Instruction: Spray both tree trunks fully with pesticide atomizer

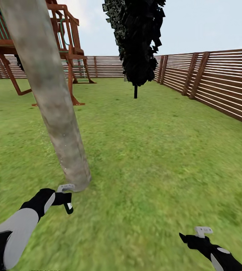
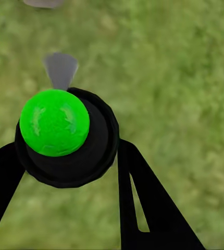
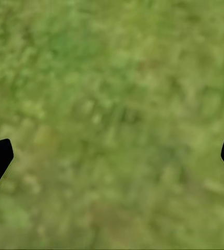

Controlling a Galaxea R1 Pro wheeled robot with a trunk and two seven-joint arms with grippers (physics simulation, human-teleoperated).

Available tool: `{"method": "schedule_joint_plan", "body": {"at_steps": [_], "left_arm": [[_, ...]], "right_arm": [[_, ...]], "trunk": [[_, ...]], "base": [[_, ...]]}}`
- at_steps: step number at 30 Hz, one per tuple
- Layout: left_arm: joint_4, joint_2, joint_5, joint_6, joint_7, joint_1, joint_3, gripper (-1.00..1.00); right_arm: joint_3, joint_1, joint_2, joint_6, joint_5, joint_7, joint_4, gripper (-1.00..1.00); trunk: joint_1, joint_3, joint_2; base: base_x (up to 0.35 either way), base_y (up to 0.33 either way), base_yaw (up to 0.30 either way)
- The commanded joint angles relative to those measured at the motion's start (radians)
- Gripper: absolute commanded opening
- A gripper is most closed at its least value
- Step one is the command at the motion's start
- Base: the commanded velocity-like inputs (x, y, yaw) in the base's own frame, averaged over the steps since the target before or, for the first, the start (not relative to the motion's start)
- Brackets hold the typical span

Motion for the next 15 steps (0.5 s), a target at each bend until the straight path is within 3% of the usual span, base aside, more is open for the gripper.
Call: {"method": "schedule_joint_plan", "body": {"at_steps": [1, 6, 8, 10, 12, 15], "left_arm": [[0.0, -0.002, 0.001, -0.001, 0.0, 0.0, 0.0, -1.0], [-0.065, 0.01, 0.0, 0.035, -0.005, -0.014, 0.005, -1.0], [-0.167, 0.013, 0.0, 0.166, -0.011, -0.042, 0.003, -1.0], [-0.278, 0.013, -0.002, 0.305, -0.015, -0.111, -0.001, -1.0], [-0.308, 0.021, -0.004, 0.403, -0.017, -0.192, -0.004, -1.0], [-0.303, 0.038, -0.004, 0.472, -0.019, -0.329, -0.016, -1.0]], "right_arm": [[0.0, 0.0, 0.0, 0.0, 0.0, 0.0, 0.0, 1.0], [-0.001, 0.001, -0.003, -0.001, 0.0, -0.001, 0.0, 1.0], [0.0, 0.002, -0.003, -0.001, 0.0, -0.022, 0.0, 1.0], [0.0, 0.005, -0.002, -0.001, 0.0, -0.053, 0.0, 1.0], [0.0, 0.007, -0.002, -0.001, 0.0, -0.059, 0.0, 1.0], [0.0, 0.008, -0.002, -0.001, 0.0, -0.061, 0.0, 1.0]], "trunk": [[0.0, 0.0, 0.0], [0.0, 0.0, 0.0], [0.0, 0.0, 0.0], [0.0, 0.0, 0.0], [0.0, 0.0, 0.0], [0.0, 0.0, 0.0]], "base": [[0.064, -0.038, 0.257], [0.009, -0.006, 0.044], [0.0, 0.0, 0.002], [0.0, 0.0, 0.0], [0.0, 0.0, 0.0], [0.0, 0.0, 0.0]]}}
